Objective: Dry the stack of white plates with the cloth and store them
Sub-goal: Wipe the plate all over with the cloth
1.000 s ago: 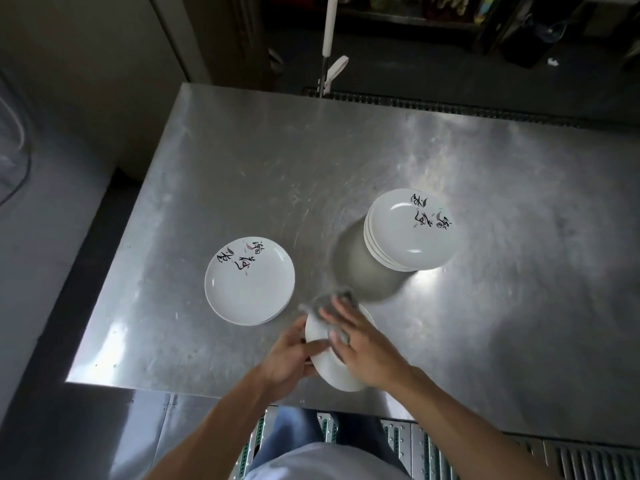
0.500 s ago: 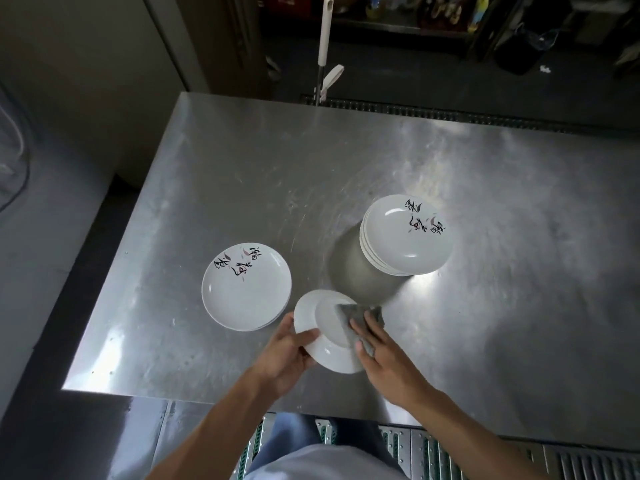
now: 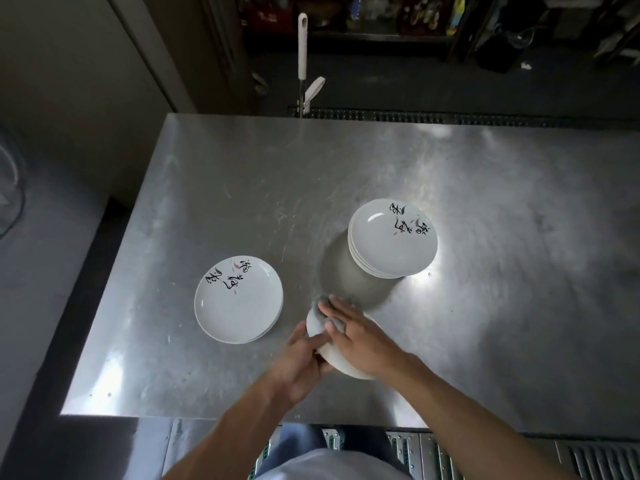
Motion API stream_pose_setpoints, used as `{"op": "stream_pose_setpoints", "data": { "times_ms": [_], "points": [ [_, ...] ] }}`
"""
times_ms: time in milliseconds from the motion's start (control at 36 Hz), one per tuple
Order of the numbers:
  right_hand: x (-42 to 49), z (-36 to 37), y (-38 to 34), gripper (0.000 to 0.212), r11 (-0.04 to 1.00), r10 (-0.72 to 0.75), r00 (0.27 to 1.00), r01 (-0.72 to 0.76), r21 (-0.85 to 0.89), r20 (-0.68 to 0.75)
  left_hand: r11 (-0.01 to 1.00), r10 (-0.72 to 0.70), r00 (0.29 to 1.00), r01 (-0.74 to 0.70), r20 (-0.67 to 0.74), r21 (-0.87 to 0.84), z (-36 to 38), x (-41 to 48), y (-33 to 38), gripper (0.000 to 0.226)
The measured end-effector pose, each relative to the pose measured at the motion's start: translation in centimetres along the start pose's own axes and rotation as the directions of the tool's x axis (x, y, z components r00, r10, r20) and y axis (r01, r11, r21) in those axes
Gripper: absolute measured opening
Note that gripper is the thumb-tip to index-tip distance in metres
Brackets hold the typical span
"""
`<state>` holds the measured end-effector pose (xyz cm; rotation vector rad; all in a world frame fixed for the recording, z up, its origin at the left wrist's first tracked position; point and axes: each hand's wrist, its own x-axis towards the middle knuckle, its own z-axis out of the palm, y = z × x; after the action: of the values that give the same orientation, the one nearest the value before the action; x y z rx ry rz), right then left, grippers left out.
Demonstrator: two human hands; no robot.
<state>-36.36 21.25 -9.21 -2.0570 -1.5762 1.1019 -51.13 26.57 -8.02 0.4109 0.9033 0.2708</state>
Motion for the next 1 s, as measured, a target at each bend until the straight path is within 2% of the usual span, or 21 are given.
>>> {"op": "stream_pose_setpoints", "data": {
  "times_ms": [83, 167, 222, 306, 389, 444, 500, 556, 611, 667, 722, 778, 833, 861, 917, 1000],
  "points": [
    [0.4, -1.3, 1.0, 0.047, 0.996, 0.069, 0.998, -0.069, -0.052, 0.008, 1.000, -0.020, 0.999, 0.020, -0.042, 0.001, 0.0, -0.1, -0.5, 0.036],
    [-0.7, -2.3, 1.9, 0.046, 0.991, 0.130, 0.988, -0.130, -0.010, 0.088, 0.999, -0.023, 0.996, 0.021, -0.088, -0.030, 0.0, -0.2, -0.4, 0.035],
    [-2.3, -2.4, 2.1, 0.047, 0.992, 0.123, 0.989, -0.124, 0.011, 0.084, 0.999, -0.020, 0.994, 0.014, -0.109, -0.052, 0.0, -0.1, 0.1, 0.030],
    [-5.0, -2.1, 1.7, 0.054, 0.997, -0.026, 0.999, 0.024, 0.074, 0.025, 0.998, -0.035, 0.987, 0.027, -0.156, -0.056, 0.2, 0.1, 1.1, 0.024],
    [-6.8, -2.0, 1.4, 0.077, 0.994, -0.110, 0.994, 0.110, 0.010, 0.011, 0.998, -0.059, 0.987, 0.055, -0.152, -0.033, 0.7, 0.1, 1.8, 0.021],
    [-7.2, -2.5, 1.0, 0.068, 0.980, -0.174, 0.982, 0.165, -0.108, -0.076, 0.996, -0.090, 0.983, 0.084, -0.158, -0.042, 1.1, 0.1, 2.0, 0.018],
    [-7.0, -3.1, 0.7, 0.054, 0.946, -0.274, 0.940, 0.225, -0.233, -0.205, 0.991, -0.120, 0.981, 0.111, -0.152, -0.070, 1.6, 0.3, 2.0, 0.020],
    [-6.6, -3.9, 0.6, 0.048, 0.935, -0.306, 0.914, 0.236, -0.265, -0.267, 0.987, -0.134, 0.982, 0.119, -0.136, -0.107, 2.0, 0.5, 2.2, 0.019],
    [-6.0, -4.9, 0.5, 0.037, 0.965, -0.234, 0.922, 0.182, -0.190, -0.308, 0.977, -0.145, 0.981, 0.121, -0.131, -0.174, 2.4, 0.5, 2.6, 0.020],
    [-5.3, -6.0, 0.4, 0.014, 0.998, -0.052, 0.924, 0.033, -0.055, -0.379, 0.986, -0.137, 0.978, 0.119, -0.155, -0.116, 2.6, 0.5, 2.8, 0.030],
    [-4.6, -7.3, 0.4, 0.029, 0.972, 0.214, 0.903, -0.159, 0.175, -0.372, 0.990, -0.044, 0.968, 0.076, -0.249, 0.120, 2.8, 0.2, 2.9, 0.032],
    [-4.3, -8.9, 0.5, 0.037, 0.881, 0.405, 0.865, -0.282, 0.379, -0.297, 0.904, 0.168, 0.923, -0.004, -0.347, 0.427, 2.7, 0.1, 2.9, 0.020],
    [-4.2, -10.3, 0.6, 0.027, 0.783, 0.464, 0.859, -0.283, 0.555, -0.216, 0.793, 0.355, 0.868, -0.083, -0.347, 0.603, 2.5, -0.1, 3.2, 0.009],
    [-4.3, -10.9, 0.5, 0.023, 0.742, 0.462, 0.865, -0.257, 0.620, -0.194, 0.765, 0.396, 0.862, -0.118, -0.317, 0.633, 2.5, -0.1, 3.4, 0.014],
    [-4.3, -11.9, 0.4, 0.027, 0.673, 0.468, 0.867, -0.225, 0.705, -0.170, 0.762, 0.385, 0.894, -0.167, -0.230, 0.626, 2.8, -0.5, 3.8, 0.022],
    [-4.2, -12.9, 0.4, 0.020, 0.621, 0.495, 0.850, -0.201, 0.758, -0.180, 0.799, 0.321, 0.944, -0.227, -0.076, 0.556, 3.3, -0.8, 4.3, 0.025]
  ]
}}
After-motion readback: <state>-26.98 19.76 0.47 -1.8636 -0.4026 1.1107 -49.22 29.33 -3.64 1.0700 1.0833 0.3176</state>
